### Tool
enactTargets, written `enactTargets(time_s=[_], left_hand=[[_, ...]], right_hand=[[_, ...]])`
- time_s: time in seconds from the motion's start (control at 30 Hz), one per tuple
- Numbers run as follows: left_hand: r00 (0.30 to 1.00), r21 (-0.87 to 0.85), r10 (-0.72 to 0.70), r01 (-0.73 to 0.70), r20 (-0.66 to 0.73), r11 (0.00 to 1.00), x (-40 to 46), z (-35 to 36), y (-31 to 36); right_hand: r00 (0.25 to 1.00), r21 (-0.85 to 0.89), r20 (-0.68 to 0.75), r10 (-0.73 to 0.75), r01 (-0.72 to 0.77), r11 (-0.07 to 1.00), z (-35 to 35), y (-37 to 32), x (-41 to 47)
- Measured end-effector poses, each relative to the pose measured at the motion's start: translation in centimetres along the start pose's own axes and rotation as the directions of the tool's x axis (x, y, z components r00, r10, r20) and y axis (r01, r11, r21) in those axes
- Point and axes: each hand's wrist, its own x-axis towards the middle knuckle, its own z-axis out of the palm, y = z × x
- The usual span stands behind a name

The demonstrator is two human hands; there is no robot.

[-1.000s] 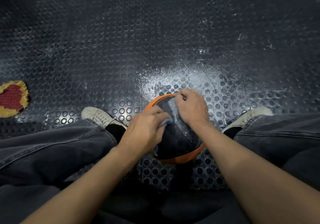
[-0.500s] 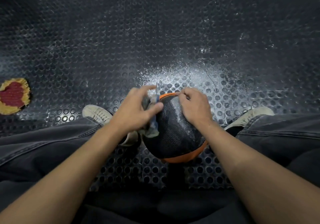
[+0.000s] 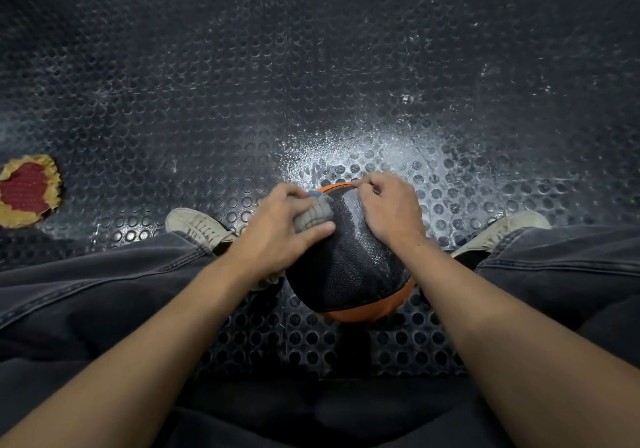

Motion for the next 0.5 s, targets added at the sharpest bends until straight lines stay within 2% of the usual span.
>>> enactTargets(time_s=[0.1,0.2,0.27,0.37,0.4,0.5], left_hand=[[0.996,-0.079,0.068,-0.073,-0.064,0.994,-0.9,2.9,-0.9],[0.968,0.058,0.101,-0.090,-0.232,0.994,-0.5,4.7,-1.4],[0.944,0.049,0.060,-0.047,-0.325,0.998,1.1,4.4,-0.9],[0.935,-0.015,-0.049,0.047,-0.350,0.999,3.0,3.3,-0.1],[0.942,-0.023,-0.037,0.031,-0.333,0.999,2.8,3.3,-0.1],[0.930,0.046,0.157,-0.150,-0.331,0.988,-0.7,4.3,0.2]], right_hand=[[1.000,0.001,-0.008,0.012,-0.012,1.000,-0.1,0.1,0.2],[1.000,0.013,0.005,-0.002,0.002,1.000,-0.2,0.3,0.1],[1.000,0.021,0.004,-0.017,0.017,1.000,0.1,0.4,-0.2],[0.998,-0.007,-0.055,0.013,-0.013,1.000,1.1,0.5,-0.5],[0.996,-0.026,-0.080,0.037,-0.039,0.999,1.2,0.3,-0.5],[0.992,-0.043,-0.094,0.082,-0.086,0.995,0.9,0.4,-0.1]])
